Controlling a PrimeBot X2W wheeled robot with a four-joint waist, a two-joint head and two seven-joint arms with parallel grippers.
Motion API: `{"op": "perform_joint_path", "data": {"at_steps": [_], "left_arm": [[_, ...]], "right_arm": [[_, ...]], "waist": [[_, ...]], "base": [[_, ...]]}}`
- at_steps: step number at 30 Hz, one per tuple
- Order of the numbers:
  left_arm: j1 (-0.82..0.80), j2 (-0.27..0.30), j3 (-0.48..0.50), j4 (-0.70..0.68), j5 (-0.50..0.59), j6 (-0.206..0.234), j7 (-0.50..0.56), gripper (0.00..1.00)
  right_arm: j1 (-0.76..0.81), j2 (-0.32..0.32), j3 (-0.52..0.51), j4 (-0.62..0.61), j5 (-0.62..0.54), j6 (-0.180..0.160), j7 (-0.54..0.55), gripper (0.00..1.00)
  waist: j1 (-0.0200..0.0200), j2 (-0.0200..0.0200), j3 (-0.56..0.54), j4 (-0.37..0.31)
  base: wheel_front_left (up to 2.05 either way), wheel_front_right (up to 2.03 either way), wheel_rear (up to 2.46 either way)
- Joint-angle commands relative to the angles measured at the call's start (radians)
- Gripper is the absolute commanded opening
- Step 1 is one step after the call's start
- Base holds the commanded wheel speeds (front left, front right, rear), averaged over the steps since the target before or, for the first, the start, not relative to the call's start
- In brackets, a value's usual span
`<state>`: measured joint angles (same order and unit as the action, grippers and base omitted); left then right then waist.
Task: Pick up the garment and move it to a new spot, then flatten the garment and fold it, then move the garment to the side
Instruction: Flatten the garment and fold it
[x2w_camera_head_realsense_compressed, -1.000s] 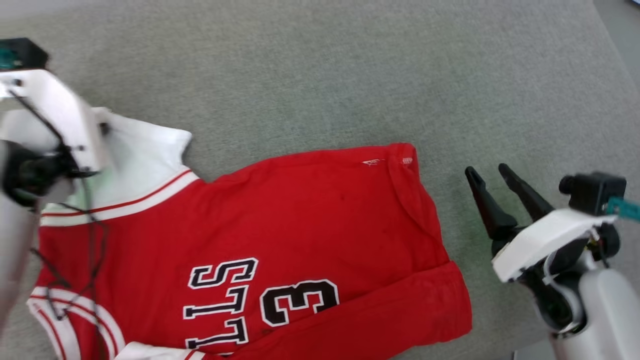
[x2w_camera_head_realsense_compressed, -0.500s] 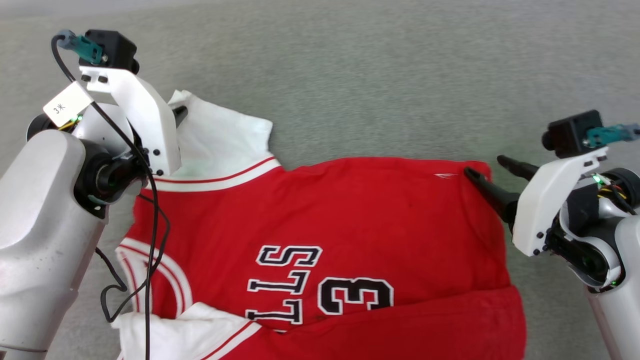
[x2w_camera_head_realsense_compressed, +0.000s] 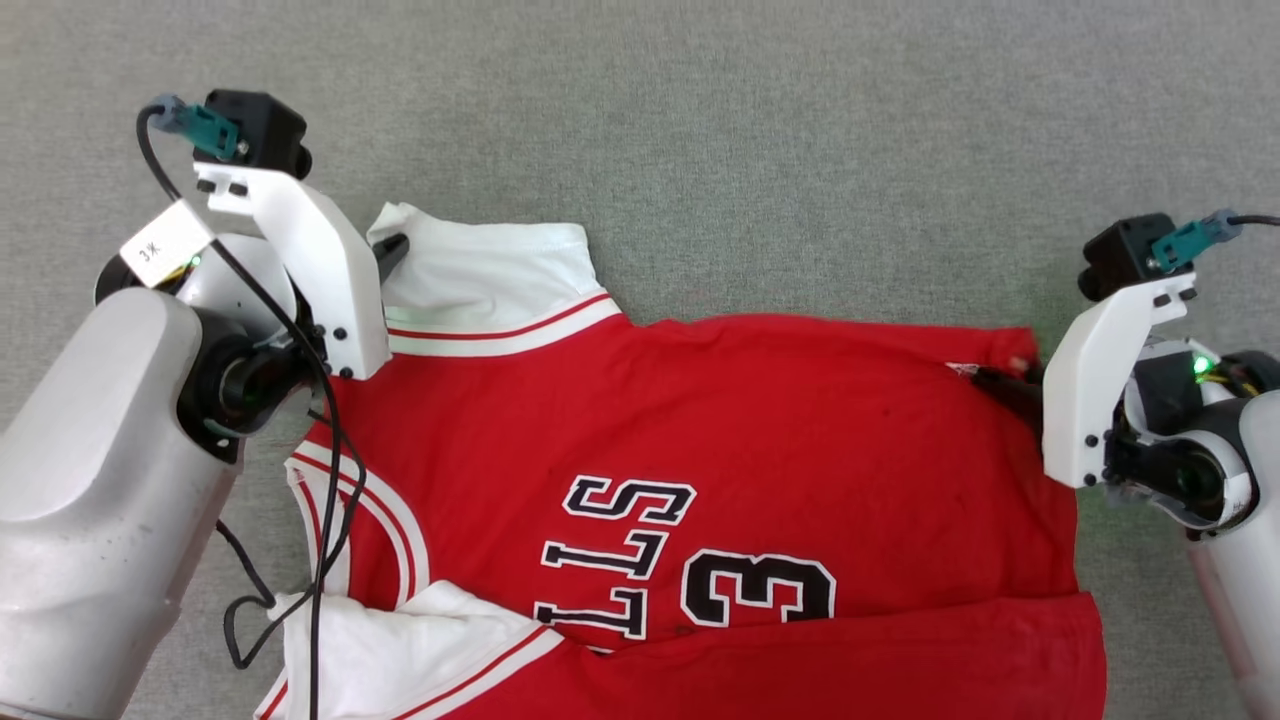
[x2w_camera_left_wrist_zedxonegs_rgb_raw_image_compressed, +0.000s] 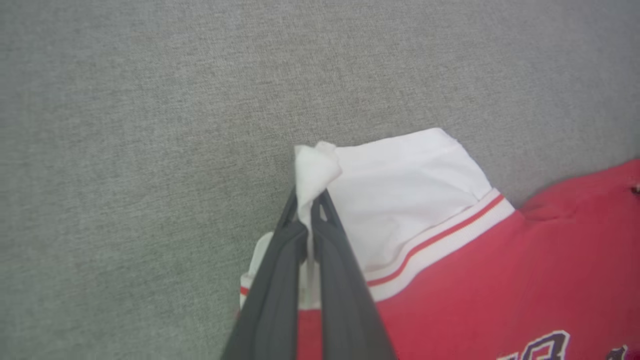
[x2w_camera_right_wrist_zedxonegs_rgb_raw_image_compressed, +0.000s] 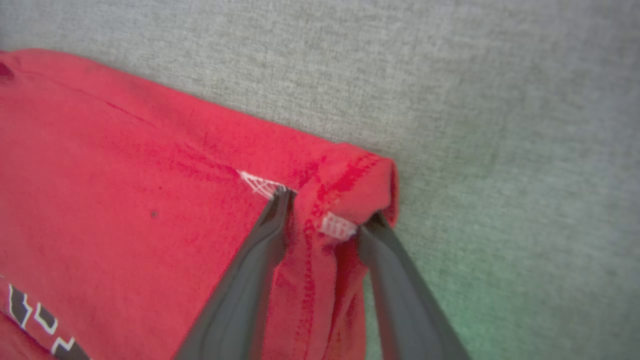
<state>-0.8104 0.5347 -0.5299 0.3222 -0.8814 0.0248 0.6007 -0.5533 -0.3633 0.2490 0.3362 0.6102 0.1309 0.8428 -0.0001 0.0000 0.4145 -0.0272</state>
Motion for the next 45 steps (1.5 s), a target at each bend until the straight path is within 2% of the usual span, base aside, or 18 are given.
{"op": "perform_joint_path", "data": {"at_steps": [1, 8, 13, 18, 23, 30, 33, 35, 36, 37, 38, 39, 40, 41, 42, 45], "left_arm": [[0.013, 0.003, 0.000, 0.004, -0.002, -0.006, -0.007, 0.00], [0.071, 0.017, 0.013, 0.013, -0.021, -0.011, -0.038, 0.00], [0.179, 0.045, 0.037, -0.019, -0.047, 0.004, -0.078, 0.00], [0.361, 0.068, 0.070, -0.094, -0.104, 0.044, -0.113, 0.00], [0.572, 0.080, 0.108, -0.204, -0.152, 0.111, -0.169, 0.00], [0.816, 0.061, 0.134, -0.303, -0.213, 0.189, -0.223, 0.00], [0.872, 0.041, 0.131, -0.302, -0.223, 0.200, -0.246, 0.00], [0.883, 0.024, 0.128, -0.280, -0.224, 0.188, -0.267, 0.00], [0.883, 0.015, 0.124, -0.267, -0.224, 0.180, -0.276, 0.00], [0.874, 0.002, 0.126, -0.251, -0.220, 0.171, -0.296, 0.00], [0.864, -0.011, 0.125, -0.232, -0.219, 0.162, -0.310, 0.04], [0.857, -0.022, 0.120, -0.216, -0.215, 0.153, -0.320, 0.26], [0.847, -0.031, 0.115, -0.196, -0.208, 0.146, -0.331, 0.55], [0.837, -0.043, 0.113, -0.183, -0.207, 0.137, -0.343, 0.96], [0.828, -0.053, 0.109, -0.172, -0.204, 0.126, -0.351, 1.00], [0.799, -0.064, 0.101, -0.153, -0.182, 0.108, -0.381, 1.00]], "right_arm": [[0.070, 0.029, 0.042, 0.060, 0.013, -0.001, 0.041, 0.00], [0.026, -0.002, -0.002, -0.034, 0.020, -0.001, -0.076, 0.00], [0.110, -0.001, -0.036, -0.092, 0.008, -0.001, -0.157, 0.00], [0.250, 0.017, -0.071, -0.133, -0.010, -0.001, -0.193, 0.00], [0.382, 0.047, -0.110, -0.159, -0.019, -0.001, -0.214, 0.00], [0.514, 0.070, -0.171, -0.152, -0.041, -0.001, -0.292, 0.00], [0.551, 0.078, -0.184, -0.142, -0.045, -0.001, -0.317, 0.00], [0.567, 0.086, -0.183, -0.138, -0.055, -0.001, -0.337, 0.00], [0.575, 0.090, -0.179, -0.132, -0.062, -0.001, -0.342, 0.11], [0.581, 0.100, -0.174, -0.125, -0.057, -0.001, -0.347, 0.36], [0.581, 0.103, -0.171, -0.124, -0.060, -0.001, -0.359, 1.00], [0.580, 0.106, -0.170, -0.123, -0.065, -0.001, -0.372, 1.00], [0.585, 0.110, -0.161, -0.123, -0.067, -0.001, -0.382, 1.00], [0.587, 0.112, -0.155, -0.128, -0.067, -0.001, -0.397, 1.00], [0.589, 0.115, -0.153, -0.132, -0.061, -0.001, -0.410, 1.00], [0.601, 0.112, -0.153, -0.156, -0.061, -0.001, -0.455, 1.00]], "waist": [[0.0001, 0.0000, -0.011, 0.002], [0.0001, 0.0000, -0.108, 0.003], [0.0001, 0.0000, -0.196, -0.004], [0.0001, 0.0000, -0.274, -0.007], [0.0001, 0.0000, -0.323, -0.001], [0.0001, 0.0000, -0.348, 0.025], [0.0001, 0.0000, -0.345, 0.034], [0.0001, 0.0000, -0.339, 0.038], [0.0001, 0.0000, -0.334, 0.038], [0.0001, 0.0000, -0.330, 0.037], [0.0001, 0.0000, -0.328, 0.037], [0.0001, 0.0000, -0.326, 0.037], [0.0001, 0.0000, -0.325, 0.036], [0.0001, 0.0000, -0.324, 0.034], [0.0001, 0.0000, -0.325, 0.033], [0.0001, 0.0000, -0.334, 0.031]], "base": [[0.00, 0.00, 0.00], [0.00, 0.00, 0.00], [0.00, 0.00, 0.00], [0.00, 0.00, 0.00], [0.00, 0.00, 0.00], [0.00, 0.00, 0.00], [0.00, 0.00, 0.00], [0.00, 0.00, 0.00], [0.00, 0.00, 0.00], [0.00, 0.00, 0.00], [0.00, 0.00, 0.00], [0.00, 0.00, 0.00], [0.00, 0.00, 0.00], [0.00, 0.00, 0.00], [0.00, 0.00, 0.00], [0.00, 0.00, 0.00]]}}
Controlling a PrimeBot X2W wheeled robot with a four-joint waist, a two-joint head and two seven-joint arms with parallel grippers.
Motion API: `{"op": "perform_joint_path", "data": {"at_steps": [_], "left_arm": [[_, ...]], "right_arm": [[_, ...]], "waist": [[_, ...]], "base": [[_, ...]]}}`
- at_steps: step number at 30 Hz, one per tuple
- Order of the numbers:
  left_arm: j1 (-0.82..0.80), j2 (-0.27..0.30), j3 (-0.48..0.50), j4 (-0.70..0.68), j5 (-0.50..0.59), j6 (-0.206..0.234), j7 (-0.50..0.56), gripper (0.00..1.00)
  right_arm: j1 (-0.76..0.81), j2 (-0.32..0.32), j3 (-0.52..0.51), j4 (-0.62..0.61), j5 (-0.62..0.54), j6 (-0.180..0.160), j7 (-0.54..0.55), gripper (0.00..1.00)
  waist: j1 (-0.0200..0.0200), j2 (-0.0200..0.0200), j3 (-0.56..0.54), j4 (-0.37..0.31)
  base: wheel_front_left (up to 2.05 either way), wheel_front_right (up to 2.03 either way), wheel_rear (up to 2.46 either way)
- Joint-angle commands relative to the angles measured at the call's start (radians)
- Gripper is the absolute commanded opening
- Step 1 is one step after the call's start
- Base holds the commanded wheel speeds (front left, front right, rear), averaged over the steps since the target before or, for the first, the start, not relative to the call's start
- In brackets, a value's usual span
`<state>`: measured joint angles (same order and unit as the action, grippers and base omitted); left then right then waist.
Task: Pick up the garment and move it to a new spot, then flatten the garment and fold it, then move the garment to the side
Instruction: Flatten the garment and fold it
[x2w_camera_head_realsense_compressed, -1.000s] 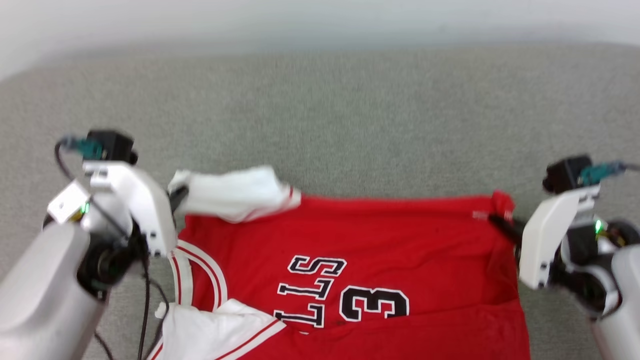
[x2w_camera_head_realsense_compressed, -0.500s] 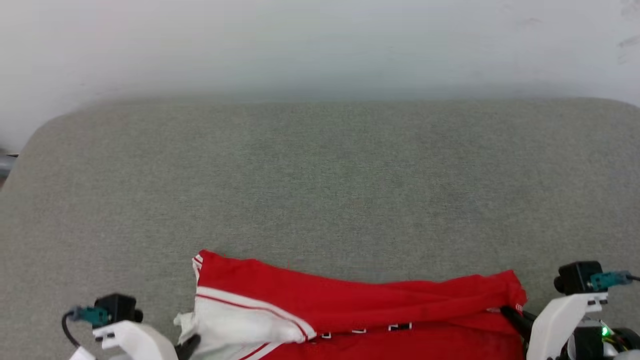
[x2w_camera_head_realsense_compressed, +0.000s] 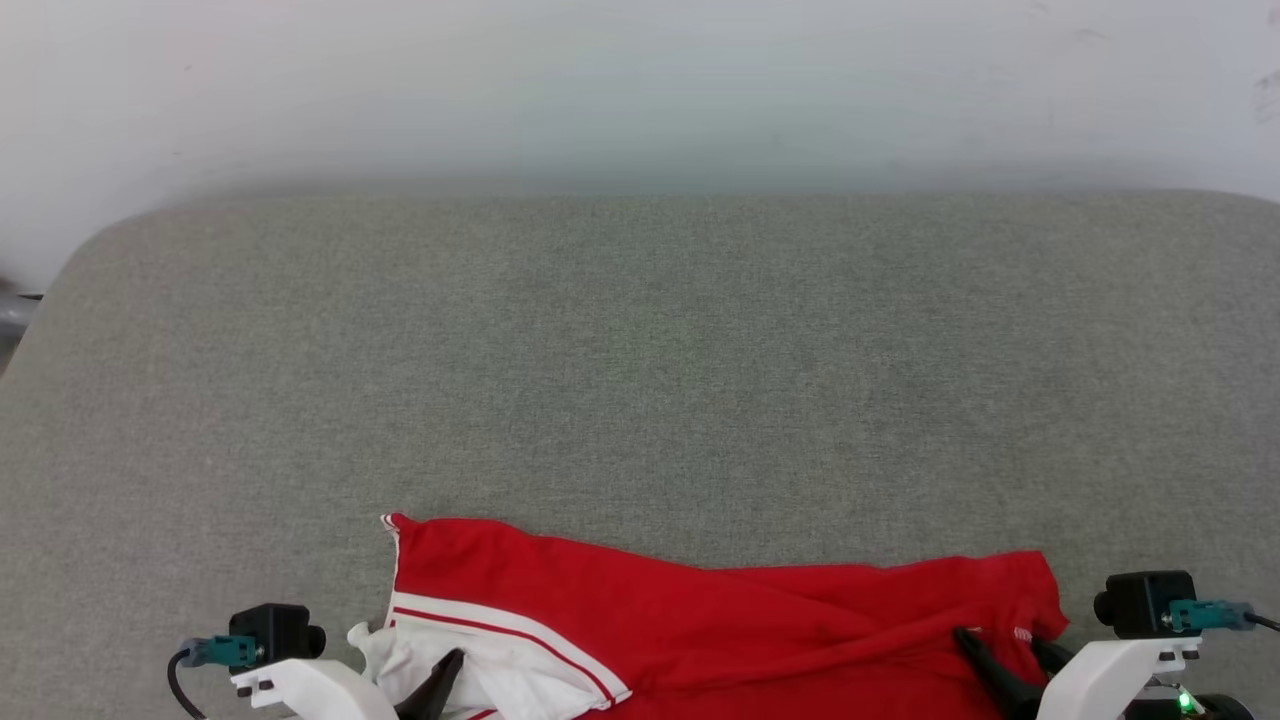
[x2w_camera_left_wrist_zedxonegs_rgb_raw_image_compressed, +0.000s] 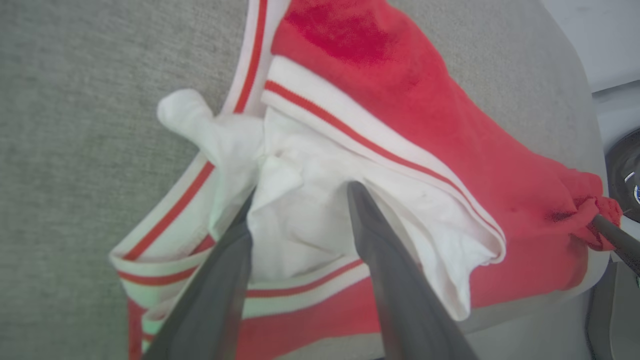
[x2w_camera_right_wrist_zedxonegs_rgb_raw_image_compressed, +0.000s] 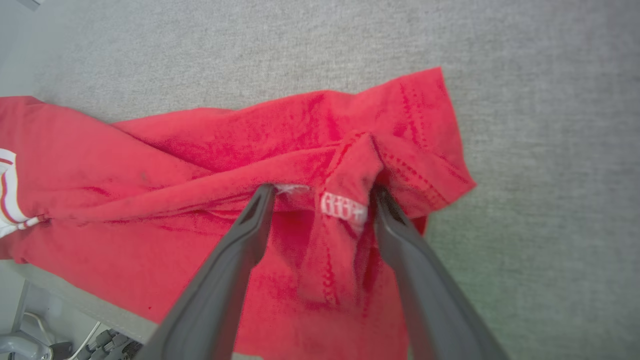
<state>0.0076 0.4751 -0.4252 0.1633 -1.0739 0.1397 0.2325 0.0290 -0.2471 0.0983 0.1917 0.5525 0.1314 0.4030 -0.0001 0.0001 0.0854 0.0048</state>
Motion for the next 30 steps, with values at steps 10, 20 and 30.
{"op": "perform_joint_path", "data": {"at_steps": [10, 20, 30], "left_arm": [[-0.062, 0.009, -0.007, -0.070, 0.105, -0.026, -0.120, 1.00], [-0.101, 0.003, 0.019, -0.149, 0.251, 0.006, -0.332, 1.00], [-0.096, -0.038, 0.033, -0.222, 0.401, 0.078, -0.482, 1.00]], "right_arm": [[0.058, -0.031, -0.075, -0.166, 0.006, -0.001, -0.016, 1.00], [0.108, -0.016, -0.260, -0.226, -0.022, -0.001, 0.201, 1.00], [0.090, 0.055, -0.242, -0.200, -0.031, -0.001, 0.305, 1.00]], "waist": [[0.0001, -0.0001, -0.047, -0.013], [0.0001, -0.0001, -0.040, 0.006], [0.0001, -0.0001, 0.015, 0.067]], "base": [[0.00, 0.00, 0.00], [0.00, 0.00, 0.00], [0.00, 0.00, 0.00]]}}
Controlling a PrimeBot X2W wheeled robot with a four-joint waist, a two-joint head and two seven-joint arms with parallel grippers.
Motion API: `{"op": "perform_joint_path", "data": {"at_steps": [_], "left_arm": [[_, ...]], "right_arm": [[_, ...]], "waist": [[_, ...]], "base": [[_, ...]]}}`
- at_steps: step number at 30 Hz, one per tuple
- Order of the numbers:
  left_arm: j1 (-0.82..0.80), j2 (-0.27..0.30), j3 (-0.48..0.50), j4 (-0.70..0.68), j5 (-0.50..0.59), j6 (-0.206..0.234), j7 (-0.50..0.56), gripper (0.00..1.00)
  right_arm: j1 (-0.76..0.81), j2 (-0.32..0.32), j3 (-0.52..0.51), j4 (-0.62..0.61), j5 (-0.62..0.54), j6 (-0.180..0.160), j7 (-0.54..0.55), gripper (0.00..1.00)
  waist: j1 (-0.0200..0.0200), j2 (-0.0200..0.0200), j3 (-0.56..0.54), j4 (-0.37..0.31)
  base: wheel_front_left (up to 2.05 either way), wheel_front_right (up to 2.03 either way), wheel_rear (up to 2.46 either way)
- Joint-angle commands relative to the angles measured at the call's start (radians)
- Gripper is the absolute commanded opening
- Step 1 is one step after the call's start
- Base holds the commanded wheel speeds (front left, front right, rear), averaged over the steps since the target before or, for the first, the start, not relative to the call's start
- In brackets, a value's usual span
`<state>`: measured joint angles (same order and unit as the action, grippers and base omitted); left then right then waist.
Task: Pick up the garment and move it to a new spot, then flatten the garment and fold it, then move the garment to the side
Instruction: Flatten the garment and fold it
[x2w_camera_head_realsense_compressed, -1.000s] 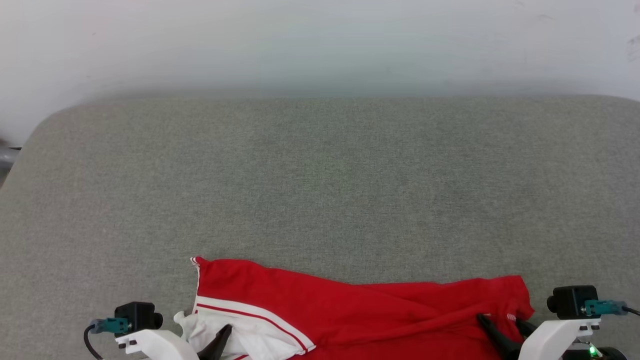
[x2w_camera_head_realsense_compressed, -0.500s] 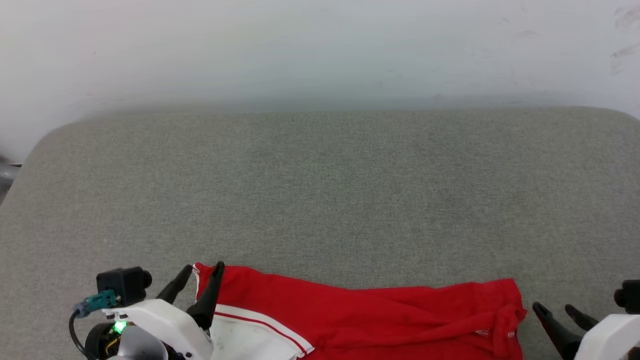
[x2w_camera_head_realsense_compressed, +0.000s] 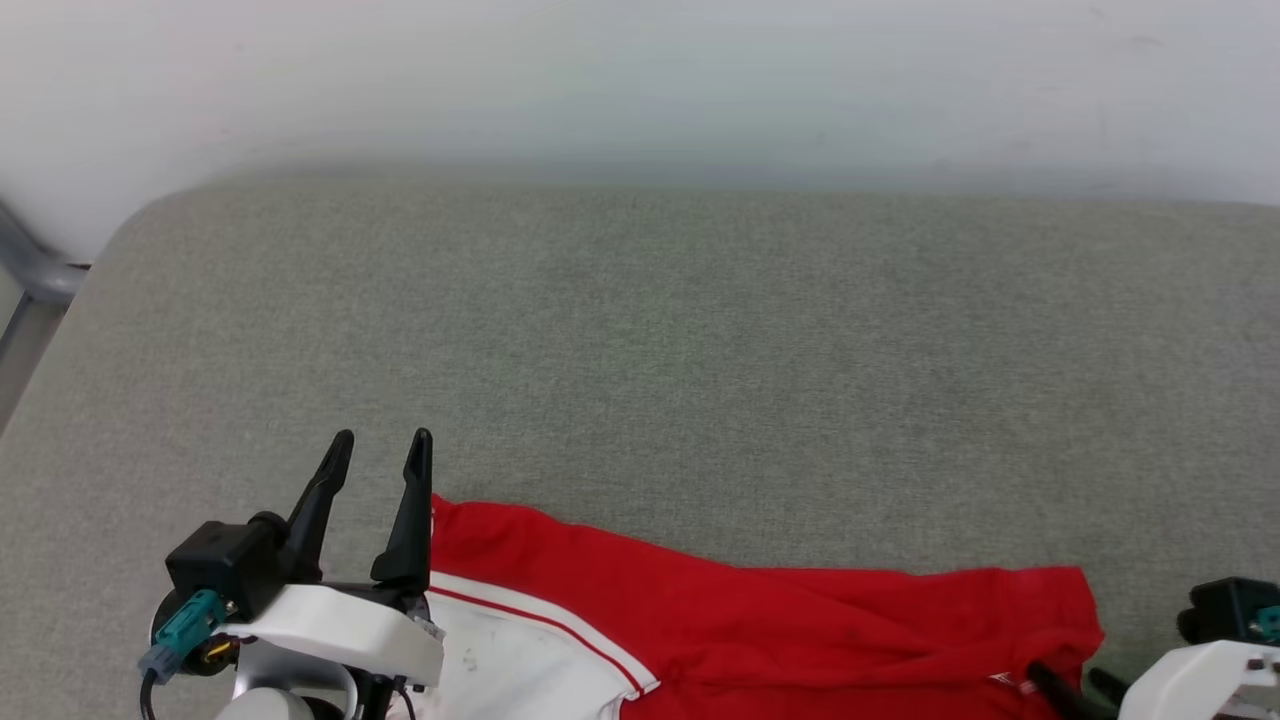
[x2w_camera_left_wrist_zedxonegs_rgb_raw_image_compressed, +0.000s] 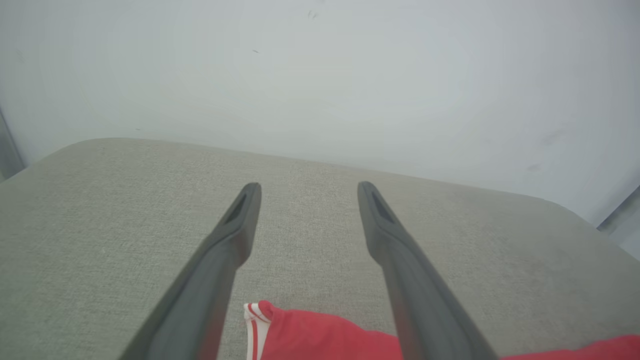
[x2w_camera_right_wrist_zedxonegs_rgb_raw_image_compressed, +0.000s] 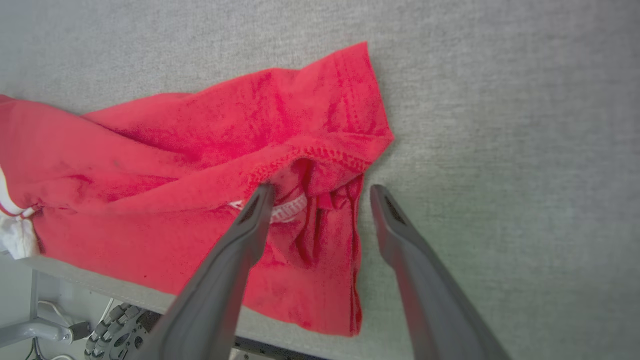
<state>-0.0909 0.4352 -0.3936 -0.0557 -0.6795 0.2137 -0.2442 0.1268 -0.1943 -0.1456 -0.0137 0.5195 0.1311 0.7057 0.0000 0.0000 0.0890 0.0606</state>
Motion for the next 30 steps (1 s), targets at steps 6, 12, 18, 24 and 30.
{"op": "perform_joint_path", "data": {"at_steps": [6, 12, 18, 24, 30], "left_arm": [[-0.003, 0.000, 0.008, -0.022, 0.035, 0.013, -0.013, 1.00], [-0.009, -0.013, 0.015, -0.030, 0.053, 0.007, -0.016, 1.00], [0.007, -0.018, 0.017, -0.018, 0.058, 0.003, -0.019, 1.00], [0.031, -0.011, 0.019, -0.011, 0.052, 0.011, -0.016, 1.00], [0.063, -0.002, 0.018, -0.022, 0.049, 0.024, -0.009, 1.00]], "right_arm": [[-0.024, 0.034, 0.037, 0.097, 0.020, -0.001, 0.020, 1.00], [-0.032, 0.050, 0.070, 0.199, 0.048, -0.001, 0.049, 0.20], [-0.046, 0.016, 0.081, 0.183, 0.069, -0.001, 0.024, 0.00], [-0.054, -0.039, 0.091, 0.088, 0.091, -0.001, -0.021, 0.00], [-0.026, -0.073, 0.052, 0.031, 0.084, -0.001, -0.003, 0.00]], "waist": [[0.0000, 0.0000, 0.040, 0.026], [0.0000, 0.0000, 0.047, 0.030], [0.0000, 0.0000, 0.021, 0.018], [0.0000, 0.0000, -0.031, -0.003], [0.0000, 0.0000, -0.084, -0.027]], "base": [[0.00, 0.00, 0.00], [0.00, 0.00, 0.00], [0.00, 0.00, 0.00], [0.00, 0.00, 0.00], [0.00, 0.00, 0.00]]}}
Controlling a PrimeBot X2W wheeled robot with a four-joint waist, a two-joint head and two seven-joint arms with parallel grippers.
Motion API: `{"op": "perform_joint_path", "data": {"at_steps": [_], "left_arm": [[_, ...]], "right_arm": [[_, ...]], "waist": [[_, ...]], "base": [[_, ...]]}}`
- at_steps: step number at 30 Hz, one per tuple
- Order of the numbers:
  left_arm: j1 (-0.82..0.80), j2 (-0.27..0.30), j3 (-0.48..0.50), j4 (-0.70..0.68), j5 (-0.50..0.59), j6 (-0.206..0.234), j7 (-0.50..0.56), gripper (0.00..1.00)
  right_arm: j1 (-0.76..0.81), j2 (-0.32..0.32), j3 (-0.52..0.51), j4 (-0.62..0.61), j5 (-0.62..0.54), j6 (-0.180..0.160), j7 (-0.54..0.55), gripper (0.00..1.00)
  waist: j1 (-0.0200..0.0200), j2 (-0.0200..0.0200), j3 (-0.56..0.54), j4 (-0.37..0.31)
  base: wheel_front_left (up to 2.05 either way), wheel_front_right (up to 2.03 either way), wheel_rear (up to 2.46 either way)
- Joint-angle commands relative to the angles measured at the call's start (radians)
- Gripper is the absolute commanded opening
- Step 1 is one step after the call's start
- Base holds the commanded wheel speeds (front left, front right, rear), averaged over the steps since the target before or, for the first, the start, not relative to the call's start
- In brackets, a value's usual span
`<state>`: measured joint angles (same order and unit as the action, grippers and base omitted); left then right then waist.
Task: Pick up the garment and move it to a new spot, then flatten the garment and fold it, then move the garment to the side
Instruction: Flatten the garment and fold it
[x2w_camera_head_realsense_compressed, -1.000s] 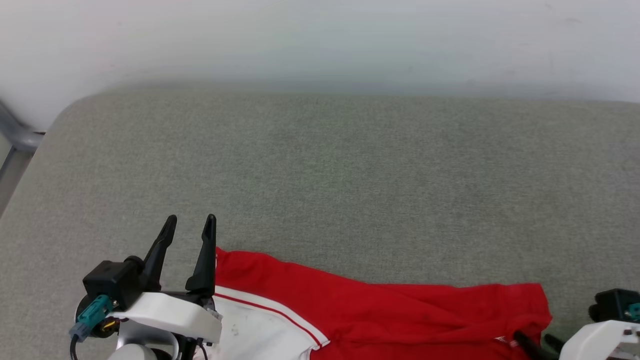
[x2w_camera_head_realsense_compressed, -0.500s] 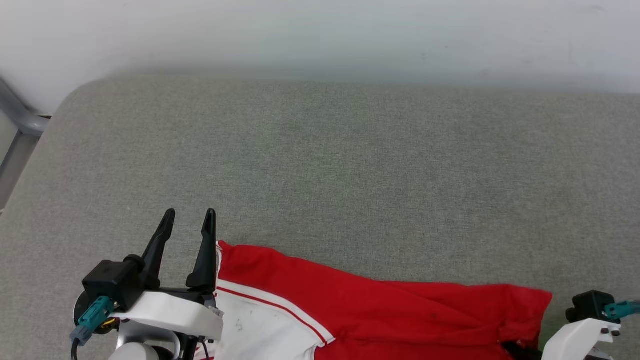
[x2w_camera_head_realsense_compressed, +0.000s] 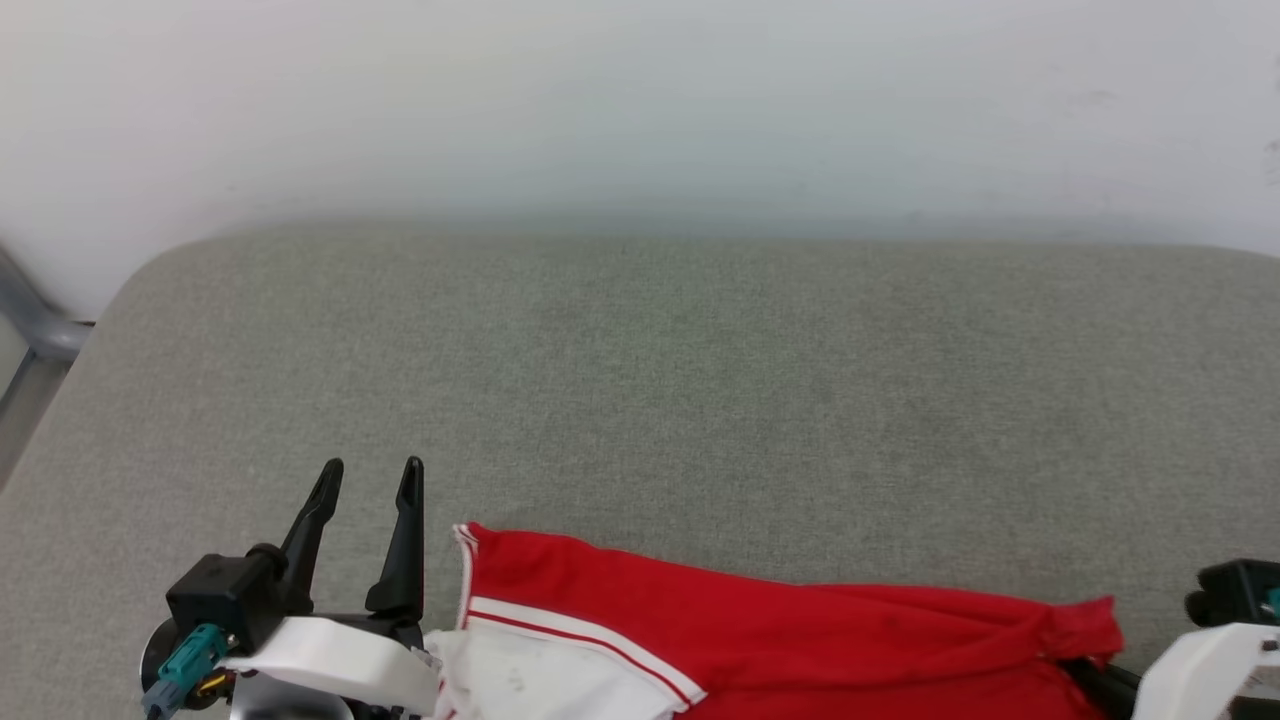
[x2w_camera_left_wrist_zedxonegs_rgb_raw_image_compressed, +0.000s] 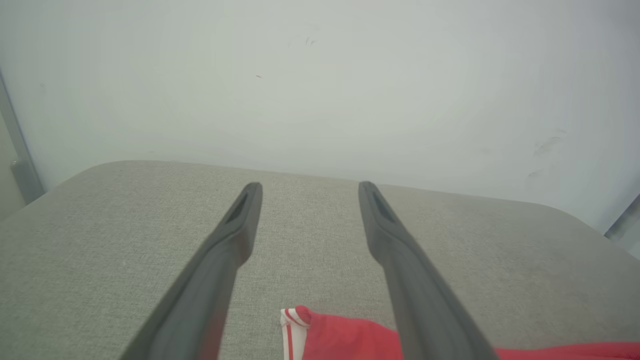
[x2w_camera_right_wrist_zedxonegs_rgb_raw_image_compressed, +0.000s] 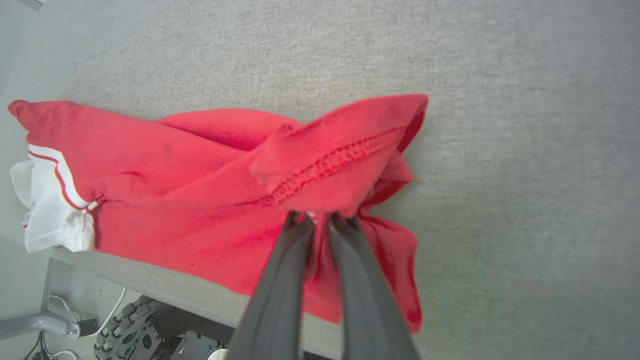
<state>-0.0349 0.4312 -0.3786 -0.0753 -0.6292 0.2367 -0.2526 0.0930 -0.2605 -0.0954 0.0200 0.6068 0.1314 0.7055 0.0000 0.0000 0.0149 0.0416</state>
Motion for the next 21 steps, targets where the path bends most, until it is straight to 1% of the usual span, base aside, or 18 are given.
{"op": "perform_joint_path", "data": {"at_steps": [1, 5, 10, 13, 17, 18, 21], "left_arm": [[0.014, 0.003, 0.002, -0.005, -0.003, 0.002, 0.001, 1.00], [0.028, 0.008, 0.003, -0.017, -0.005, 0.013, 0.007, 1.00], [0.035, 0.013, 0.008, -0.031, -0.005, 0.022, 0.010, 1.00], [0.036, 0.013, 0.005, -0.035, -0.008, 0.023, 0.012, 1.00], [0.026, 0.009, -0.002, -0.037, -0.008, 0.023, 0.017, 1.00], [0.019, 0.005, -0.009, -0.032, -0.012, 0.016, 0.016, 1.00], [0.010, 0.000, -0.013, -0.025, -0.015, 0.009, 0.016, 1.00]], "right_arm": [[0.018, -0.010, -0.013, -0.005, -0.006, -0.002, 0.005, 0.00], [0.049, -0.010, -0.083, -0.021, -0.010, -0.001, 0.019, 0.00], [0.076, 0.007, -0.187, -0.045, -0.014, -0.001, 0.025, 0.00], [0.071, 0.034, -0.227, -0.076, 0.010, -0.001, 0.047, 0.00], [0.039, 0.117, -0.246, -0.124, 0.149, -0.001, 0.140, 0.00], [0.024, 0.173, -0.243, -0.160, 0.283, -0.001, 0.230, 0.00], [0.016, 0.204, -0.224, -0.167, 0.404, -0.001, 0.300, 0.00]], "waist": [[0.0000, 0.0000, -0.017, -0.012], [0.0000, 0.0000, -0.031, -0.025], [0.0000, 0.0000, -0.042, -0.043], [0.0000, 0.0000, -0.044, -0.049], [0.0000, 0.0000, -0.045, -0.050], [0.0000, 0.0000, -0.047, -0.041], [0.0000, 0.0000, -0.045, -0.026]], "base": [[0.00, 0.00, 0.00], [0.00, 0.00, 0.00], [0.00, 0.00, 0.00], [0.00, 0.00, 0.00], [0.00, 0.00, 0.00], [0.00, 0.00, 0.00], [0.00, 0.00, 0.00]]}}
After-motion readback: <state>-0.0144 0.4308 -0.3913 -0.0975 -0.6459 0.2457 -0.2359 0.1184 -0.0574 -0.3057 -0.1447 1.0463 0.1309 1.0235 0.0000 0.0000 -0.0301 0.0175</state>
